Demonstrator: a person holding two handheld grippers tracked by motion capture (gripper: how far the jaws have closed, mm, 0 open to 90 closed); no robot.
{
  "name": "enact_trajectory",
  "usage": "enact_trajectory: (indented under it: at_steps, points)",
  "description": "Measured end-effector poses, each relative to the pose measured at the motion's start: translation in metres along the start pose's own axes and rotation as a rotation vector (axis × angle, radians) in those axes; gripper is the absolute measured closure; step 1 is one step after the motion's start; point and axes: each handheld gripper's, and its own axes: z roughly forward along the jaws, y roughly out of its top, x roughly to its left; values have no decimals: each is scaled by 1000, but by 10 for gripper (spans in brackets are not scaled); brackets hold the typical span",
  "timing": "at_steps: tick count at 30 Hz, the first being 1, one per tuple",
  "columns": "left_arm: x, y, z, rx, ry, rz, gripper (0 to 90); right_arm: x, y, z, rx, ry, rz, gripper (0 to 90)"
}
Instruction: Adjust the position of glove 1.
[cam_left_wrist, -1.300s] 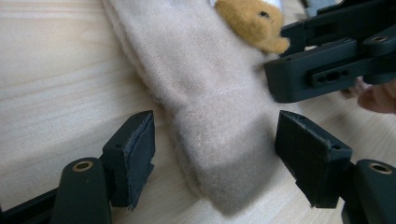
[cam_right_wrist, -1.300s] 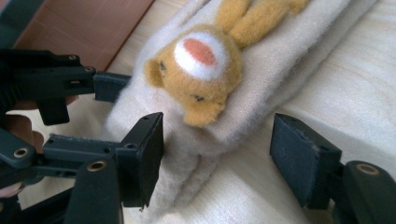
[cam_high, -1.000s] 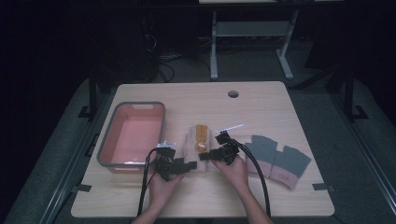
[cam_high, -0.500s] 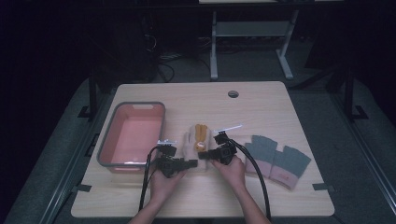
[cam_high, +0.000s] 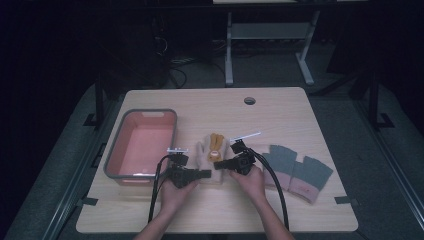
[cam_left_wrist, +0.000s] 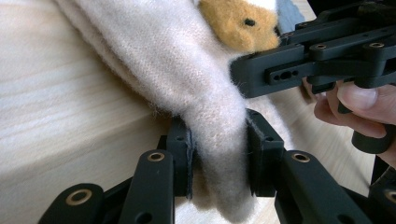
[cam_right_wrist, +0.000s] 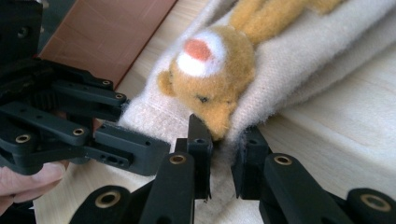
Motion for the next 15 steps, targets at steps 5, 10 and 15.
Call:
enact_trajectory:
  at_steps: [5, 10, 15]
  points:
    - [-5, 3, 0, -3, -5, 22, 668, 3, 1, -8, -4, -5, 1, 794]
    - [-9, 6, -3, -15, -13, 31, 668, 5, 3, -16, -16, 3, -2, 794]
    - [-15, 11, -7, -22, -22, 36, 668, 8, 5, -22, -33, 5, -8, 794]
